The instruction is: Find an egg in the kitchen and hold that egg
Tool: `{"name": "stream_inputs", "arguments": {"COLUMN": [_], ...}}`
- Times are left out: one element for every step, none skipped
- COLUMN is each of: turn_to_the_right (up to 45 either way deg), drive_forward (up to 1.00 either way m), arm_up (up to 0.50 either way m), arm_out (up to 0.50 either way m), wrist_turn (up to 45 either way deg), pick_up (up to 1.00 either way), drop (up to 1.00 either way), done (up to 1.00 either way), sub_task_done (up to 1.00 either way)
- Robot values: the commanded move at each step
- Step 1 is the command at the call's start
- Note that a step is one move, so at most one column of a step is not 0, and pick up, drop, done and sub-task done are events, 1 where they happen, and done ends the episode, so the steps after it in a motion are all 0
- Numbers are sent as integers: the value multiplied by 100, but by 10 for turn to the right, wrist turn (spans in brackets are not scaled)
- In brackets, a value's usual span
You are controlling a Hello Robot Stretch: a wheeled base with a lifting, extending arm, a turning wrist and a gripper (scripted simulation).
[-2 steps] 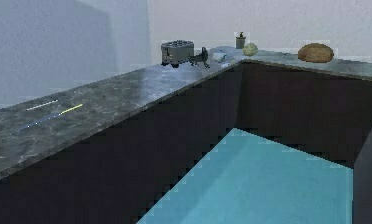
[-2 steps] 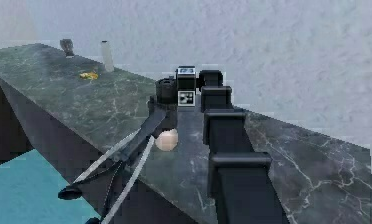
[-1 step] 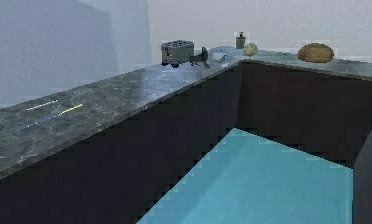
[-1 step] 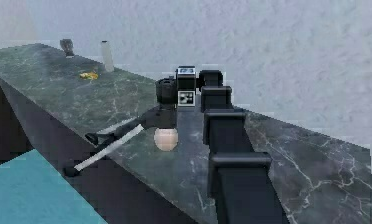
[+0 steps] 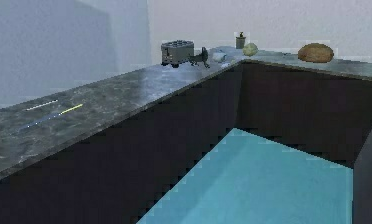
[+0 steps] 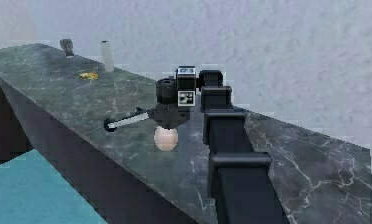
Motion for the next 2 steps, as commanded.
{"name": "stream_inputs", "arguments": {"turn_to_the_right": [0, 0], "drive_forward": [0, 0], "arm_up": [0, -10], "arm_out": [0, 0], "wrist_turn": [330, 0], "pick_up": [0, 0], "drop": [0, 0], "done": [0, 0], "sub_task_done": [0, 0]}}
